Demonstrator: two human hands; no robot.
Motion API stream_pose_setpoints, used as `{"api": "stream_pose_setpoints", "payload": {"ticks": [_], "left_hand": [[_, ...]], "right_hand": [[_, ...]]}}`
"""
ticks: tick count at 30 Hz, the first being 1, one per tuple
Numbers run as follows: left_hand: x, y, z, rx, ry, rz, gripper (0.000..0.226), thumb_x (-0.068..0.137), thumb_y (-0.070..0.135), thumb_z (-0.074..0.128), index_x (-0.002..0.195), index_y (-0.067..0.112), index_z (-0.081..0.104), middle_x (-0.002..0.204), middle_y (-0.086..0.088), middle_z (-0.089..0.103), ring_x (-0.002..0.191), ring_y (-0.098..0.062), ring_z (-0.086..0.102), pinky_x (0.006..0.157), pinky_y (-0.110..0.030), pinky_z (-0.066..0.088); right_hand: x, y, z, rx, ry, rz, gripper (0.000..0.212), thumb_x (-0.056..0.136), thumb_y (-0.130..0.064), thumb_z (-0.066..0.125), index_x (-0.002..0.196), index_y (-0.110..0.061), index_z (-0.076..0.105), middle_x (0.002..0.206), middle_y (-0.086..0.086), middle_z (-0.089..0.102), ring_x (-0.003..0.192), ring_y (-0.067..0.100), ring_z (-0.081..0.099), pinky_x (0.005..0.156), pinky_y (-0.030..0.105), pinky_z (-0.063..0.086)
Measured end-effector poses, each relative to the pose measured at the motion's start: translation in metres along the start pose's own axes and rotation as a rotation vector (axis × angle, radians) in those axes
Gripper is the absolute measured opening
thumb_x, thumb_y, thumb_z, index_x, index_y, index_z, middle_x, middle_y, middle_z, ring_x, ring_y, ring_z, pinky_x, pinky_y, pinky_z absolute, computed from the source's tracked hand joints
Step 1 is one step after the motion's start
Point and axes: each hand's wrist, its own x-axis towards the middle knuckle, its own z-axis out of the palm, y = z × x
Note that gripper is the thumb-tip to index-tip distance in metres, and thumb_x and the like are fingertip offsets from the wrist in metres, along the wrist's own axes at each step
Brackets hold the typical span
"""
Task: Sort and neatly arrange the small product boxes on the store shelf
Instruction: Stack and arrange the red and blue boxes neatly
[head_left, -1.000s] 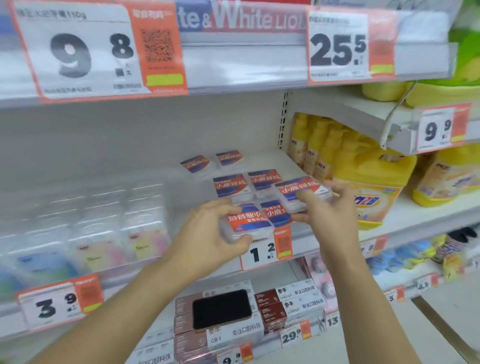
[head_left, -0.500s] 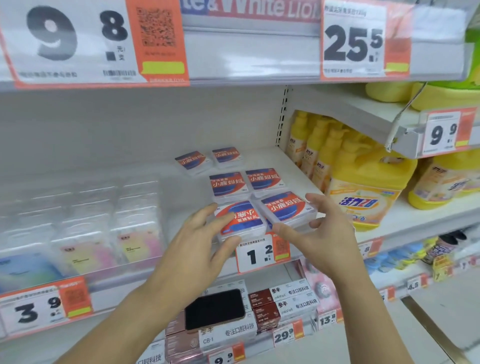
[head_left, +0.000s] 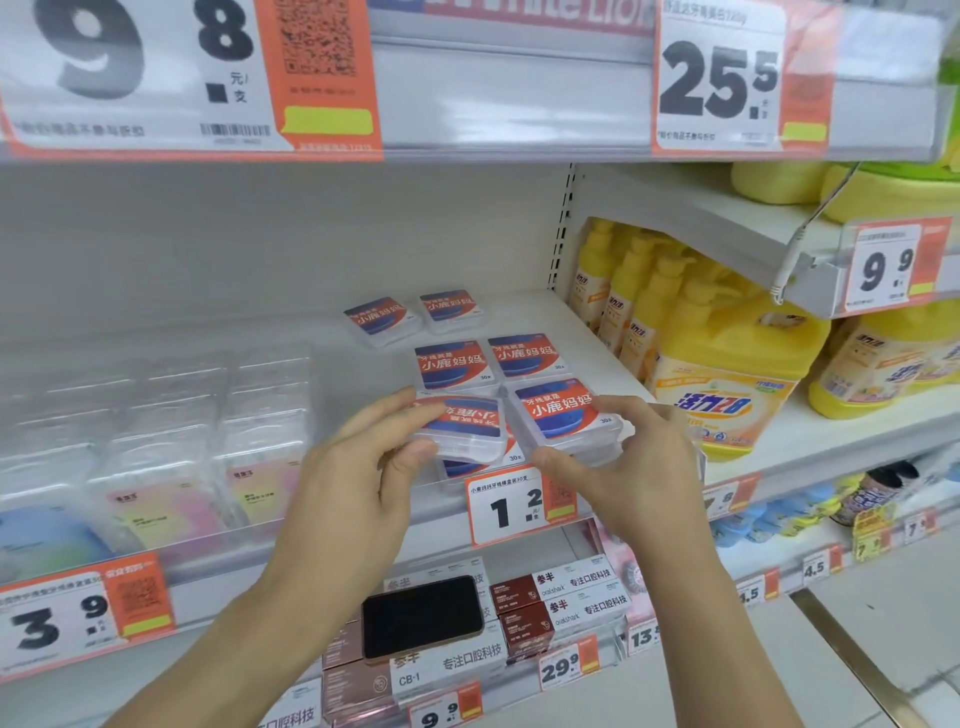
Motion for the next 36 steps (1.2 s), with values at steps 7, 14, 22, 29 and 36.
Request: {"api": "stream_pose_setpoints", "payload": {"ticks": [7, 14, 22, 29, 36], "left_hand": [[0.0, 0.002, -0.004, -0.122, 0.003, -0.026, 0.033, 0.085, 0.037, 0.053, 0.115, 0.044, 0.065, 0.132, 0.025, 0.055, 0.118, 0.0, 0.057, 0.087, -0.001, 0.042], [0.005, 0.006, -0.008, -0.565, -0.061, -0.122, 0.034, 0.088, -0.012, 0.058, 0.096, 0.017, 0.074, 0.123, 0.012, 0.066, 0.115, -0.009, 0.062, 0.081, -0.016, 0.053], [0.032, 0.026, -0.011, -0.64, -0.025, -0.135, 0.029, 0.093, -0.012, 0.046, 0.104, 0.01, 0.062, 0.106, 0.002, 0.069, 0.087, -0.01, 0.071, 0.06, -0.021, 0.056], [0.048, 0.031, -0.005, -0.354, 0.002, -0.201, 0.052, 0.074, 0.049, 0.067, 0.116, 0.024, 0.05, 0.112, 0.011, 0.061, 0.092, -0.012, 0.069, 0.064, -0.024, 0.056], [0.012, 0.013, 0.01, 0.01, -0.186, -0.14, 0.092, 0.059, 0.06, 0.08, 0.139, 0.036, 0.039, 0.129, 0.023, 0.049, 0.112, 0.001, 0.056, 0.089, -0.014, 0.045]], "right_hand": [[-0.002, -0.002, 0.008, 0.024, 0.024, -0.025, 0.079, 0.059, -0.049, 0.09, 0.128, -0.029, 0.058, 0.116, -0.008, 0.043, 0.121, 0.021, 0.052, 0.093, 0.04, 0.052], [-0.012, -0.02, -0.003, 0.252, 0.228, -0.238, 0.036, 0.08, -0.035, 0.078, 0.113, -0.033, 0.063, 0.119, -0.01, 0.054, 0.093, 0.004, 0.057, 0.068, 0.009, 0.041], [-0.031, -0.04, 0.016, 0.528, -0.274, -0.253, 0.052, 0.088, -0.035, 0.071, 0.135, -0.039, 0.047, 0.104, -0.023, 0.063, 0.085, 0.002, 0.064, 0.068, 0.019, 0.052], [-0.038, -0.053, 0.015, 0.841, -0.236, -0.041, 0.038, 0.086, -0.007, 0.072, 0.115, -0.027, 0.056, 0.085, 0.006, 0.073, 0.066, 0.029, 0.073, 0.049, 0.033, 0.056], [-0.041, -0.049, 0.017, 0.759, -0.161, 0.075, 0.027, 0.089, -0.03, 0.07, 0.106, -0.017, 0.055, 0.074, 0.006, 0.076, 0.067, 0.019, 0.075, 0.063, 0.04, 0.062]]}}
